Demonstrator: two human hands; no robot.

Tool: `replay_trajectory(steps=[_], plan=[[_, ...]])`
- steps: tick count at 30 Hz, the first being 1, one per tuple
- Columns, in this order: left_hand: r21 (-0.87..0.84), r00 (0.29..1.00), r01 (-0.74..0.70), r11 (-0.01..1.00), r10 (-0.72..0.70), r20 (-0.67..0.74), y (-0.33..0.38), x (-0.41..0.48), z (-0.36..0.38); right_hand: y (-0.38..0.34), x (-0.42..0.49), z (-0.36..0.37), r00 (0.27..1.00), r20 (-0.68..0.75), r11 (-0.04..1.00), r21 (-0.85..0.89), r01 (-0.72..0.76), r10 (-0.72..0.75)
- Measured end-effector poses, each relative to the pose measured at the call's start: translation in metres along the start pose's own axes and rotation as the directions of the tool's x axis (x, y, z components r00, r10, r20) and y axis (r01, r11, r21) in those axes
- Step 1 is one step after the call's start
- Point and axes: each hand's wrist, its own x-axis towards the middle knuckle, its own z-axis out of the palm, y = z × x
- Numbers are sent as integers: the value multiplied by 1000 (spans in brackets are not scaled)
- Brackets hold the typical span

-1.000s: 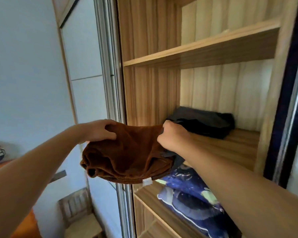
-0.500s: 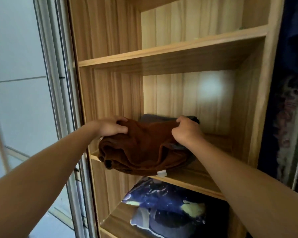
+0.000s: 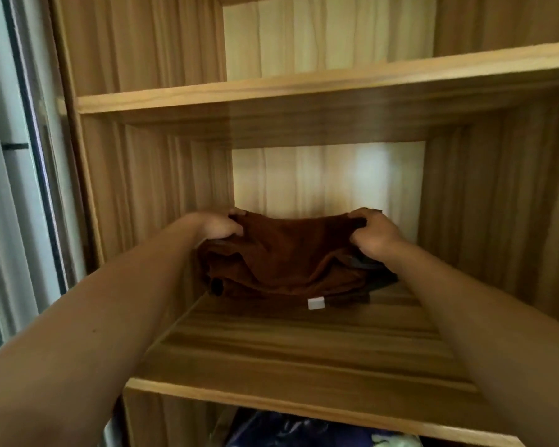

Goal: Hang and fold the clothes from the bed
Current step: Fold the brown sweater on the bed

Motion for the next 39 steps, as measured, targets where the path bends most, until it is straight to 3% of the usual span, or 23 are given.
replay_trajectory(steps=[10,12,14,16,17,19,21,23,26,30,39], plan=[[175,990,-79,981,98,-103,-17,117,-15,26,111,30,990,81,948,288,-132,113],[335,990,-37,941,80,-114,-35,140,0,48,126,48,981,139,980,129,-152,134],[501,996,73,862,-40,-76,-57,171,17,76,134,69,954,228,959,-248,-135,194],[544,996,90,835,-60,-73,-63,188,26,90,136,86,972,163,829,-556,-51,169],[561,994,41,827,21,-104,-56,185,27,85,134,91,992,73,796,-604,-39,105],[594,956,-96,799,241,-170,-40,185,25,61,136,99,997,-43,788,-615,24,-63],[619,940,-159,769,310,-143,-34,194,26,36,143,111,987,82,748,-644,161,-142],[659,976,-109,745,207,-73,-46,203,38,31,146,131,974,225,728,-665,163,-12],[575,994,-16,818,76,-81,-76,220,60,56,147,158,957,237,797,-604,8,170],[545,997,8,839,36,-70,-84,222,65,61,148,165,952,237,804,-594,-16,194],[541,984,-29,841,120,-134,-93,221,69,63,137,165,969,197,793,-609,0,151]])
